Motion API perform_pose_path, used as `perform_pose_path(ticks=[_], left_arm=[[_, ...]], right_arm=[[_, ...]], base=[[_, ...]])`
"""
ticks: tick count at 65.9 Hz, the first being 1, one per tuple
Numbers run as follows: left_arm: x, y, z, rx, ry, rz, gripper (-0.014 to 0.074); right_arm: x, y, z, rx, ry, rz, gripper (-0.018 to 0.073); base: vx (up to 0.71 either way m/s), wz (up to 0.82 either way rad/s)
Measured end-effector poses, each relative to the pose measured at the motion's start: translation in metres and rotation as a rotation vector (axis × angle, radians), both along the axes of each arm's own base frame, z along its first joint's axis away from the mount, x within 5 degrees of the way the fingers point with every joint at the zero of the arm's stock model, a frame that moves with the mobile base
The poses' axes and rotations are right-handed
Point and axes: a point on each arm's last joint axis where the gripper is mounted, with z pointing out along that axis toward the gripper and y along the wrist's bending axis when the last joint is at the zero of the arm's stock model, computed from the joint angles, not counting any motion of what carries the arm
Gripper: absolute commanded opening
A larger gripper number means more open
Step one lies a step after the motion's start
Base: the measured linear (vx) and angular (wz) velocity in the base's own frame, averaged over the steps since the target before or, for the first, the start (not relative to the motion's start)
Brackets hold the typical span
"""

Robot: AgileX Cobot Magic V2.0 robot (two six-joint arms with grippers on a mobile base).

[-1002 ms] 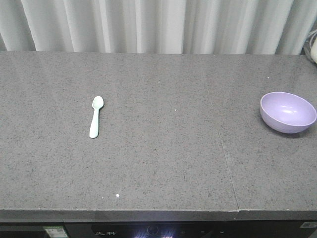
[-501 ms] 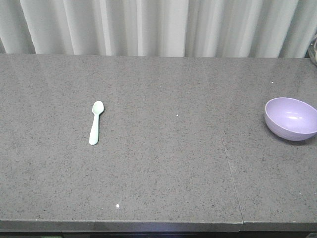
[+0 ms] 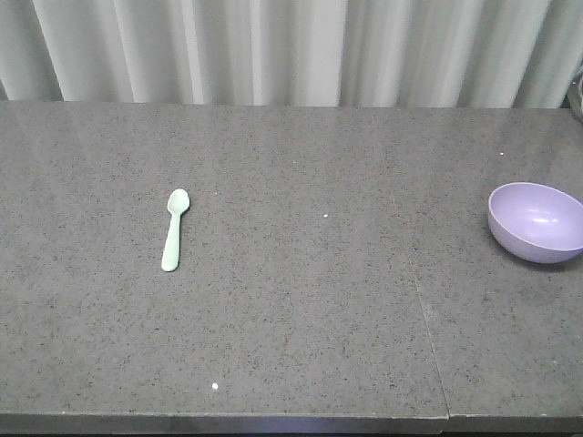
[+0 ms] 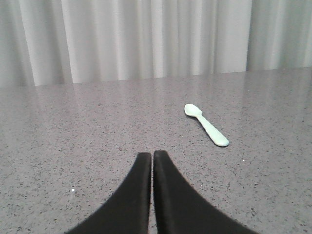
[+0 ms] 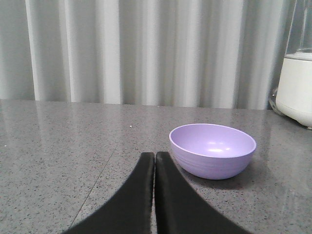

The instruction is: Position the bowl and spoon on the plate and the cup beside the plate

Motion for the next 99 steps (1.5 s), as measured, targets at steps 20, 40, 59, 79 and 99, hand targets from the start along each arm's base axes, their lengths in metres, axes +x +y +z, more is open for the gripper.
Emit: perform_pose_path(ticks=[20, 40, 59, 79, 99], left_arm=[[0.0000, 0.0000, 0.0000, 0.000, 0.000, 0.000, -0.0006], [0.0000, 0.0000, 0.0000, 0.000, 0.000, 0.000, -0.0006], [0.0000, 0.0000, 0.0000, 0.000, 0.000, 0.000, -0.0006], [0.0000, 0.0000, 0.0000, 0.000, 0.000, 0.000, -0.0006], [0.0000, 0.0000, 0.0000, 0.000, 0.000, 0.000, -0.0006]], right_arm=[[0.0000, 0.0000, 0.0000, 0.000, 0.000, 0.000, -0.0002], [0.0000, 0.0000, 0.0000, 0.000, 0.000, 0.000, -0.0002], [0.0000, 0.0000, 0.0000, 0.000, 0.000, 0.000, -0.0002], [0.0000, 0.0000, 0.0000, 0.000, 0.000, 0.000, -0.0002], [0.0000, 0.0000, 0.0000, 0.000, 0.000, 0.000, -0.0002]], base=[[0.00, 0.00], [0.00, 0.00], [0.00, 0.00], [0.00, 0.00], [0.00, -0.01]])
